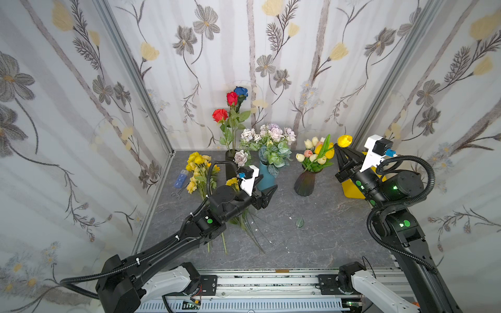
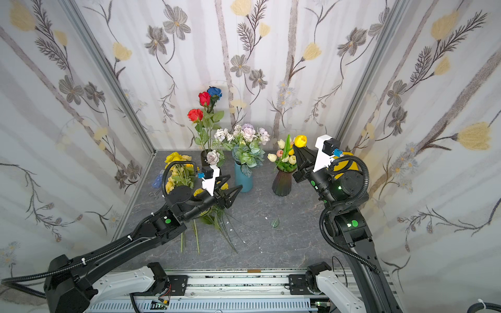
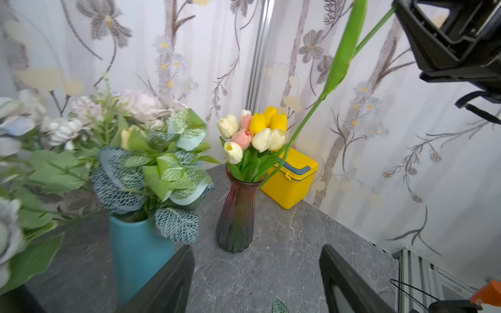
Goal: Pick out yellow flowers from the vase
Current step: Pick up the flower from the vase.
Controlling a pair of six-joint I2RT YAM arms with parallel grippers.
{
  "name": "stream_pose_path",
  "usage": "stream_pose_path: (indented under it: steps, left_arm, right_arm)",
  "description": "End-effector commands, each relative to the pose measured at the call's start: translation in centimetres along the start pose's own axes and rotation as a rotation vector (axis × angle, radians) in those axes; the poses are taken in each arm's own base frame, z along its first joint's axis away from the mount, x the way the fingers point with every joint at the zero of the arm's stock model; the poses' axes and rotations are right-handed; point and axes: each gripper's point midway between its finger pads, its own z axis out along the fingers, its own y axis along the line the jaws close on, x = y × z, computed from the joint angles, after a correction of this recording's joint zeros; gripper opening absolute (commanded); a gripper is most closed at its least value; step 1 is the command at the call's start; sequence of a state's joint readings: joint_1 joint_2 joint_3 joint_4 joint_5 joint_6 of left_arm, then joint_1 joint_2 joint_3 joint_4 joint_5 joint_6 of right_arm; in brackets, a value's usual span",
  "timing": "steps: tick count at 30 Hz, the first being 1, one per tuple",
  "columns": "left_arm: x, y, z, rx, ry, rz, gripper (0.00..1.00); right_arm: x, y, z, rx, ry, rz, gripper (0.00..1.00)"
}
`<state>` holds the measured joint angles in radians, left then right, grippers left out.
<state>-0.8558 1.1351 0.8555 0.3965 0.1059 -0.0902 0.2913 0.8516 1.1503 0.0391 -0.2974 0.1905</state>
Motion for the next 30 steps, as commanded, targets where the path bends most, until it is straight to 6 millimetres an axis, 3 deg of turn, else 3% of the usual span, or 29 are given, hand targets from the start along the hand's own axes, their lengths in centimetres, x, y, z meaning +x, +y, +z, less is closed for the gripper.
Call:
stream_pose_path:
  steps: [1, 4, 5, 11, 21, 23, 27, 29, 30]
  left_arm:
    - [-1.5, -1.8, 1.5, 0.057, -0.054, 0.133, 0.74]
    - [-1.6, -2.6, 2.9, 0.079, -0.052, 0.188, 0.71]
    - [-0.6, -2.5, 3.8, 0.078, -0.028, 0.195, 0.7]
    - [0.8, -2.8, 6.2, 0.098, 0.027, 0.22, 0.55]
    - [2.5, -4.0, 6.6, 0.141, 0.083, 0.218, 0.07]
    - [2.6, -4.2, 6.4, 0.135, 0.085, 0.203, 0.03]
    - [2.7, -4.5, 5.9, 0.11, 0.09, 0.112, 0.0]
    - [3.5, -4.0, 5.5, 0.071, 0.11, 0.021, 0.0]
    - [4.0, -3.7, 5.3, 0.054, 0.124, -0.028, 0.0]
  right_arm:
    - [1.0, 2.6, -0.1, -0.152, 0.064, 0.131, 0.01]
    - [1.6, 3.6, 0.0, -0.209, 0.093, 0.179, 0.0]
    - [1.7, 3.8, 0.0, -0.222, 0.097, 0.191, 0.01]
    - [2.2, 5.3, 0.1, -0.315, 0.128, 0.252, 0.01]
    - [3.4, 4.4, 0.6, -0.266, 0.153, 0.265, 0.01]
    - [3.7, 4.5, 0.8, -0.272, 0.16, 0.269, 0.03]
    - [4.1, 3.6, 0.6, -0.219, 0.15, 0.262, 0.37]
    - [4.4, 2.0, 0.1, -0.117, 0.13, 0.238, 0.6]
    - [4.6, 1.3, -0.2, -0.076, 0.12, 0.218, 0.66]
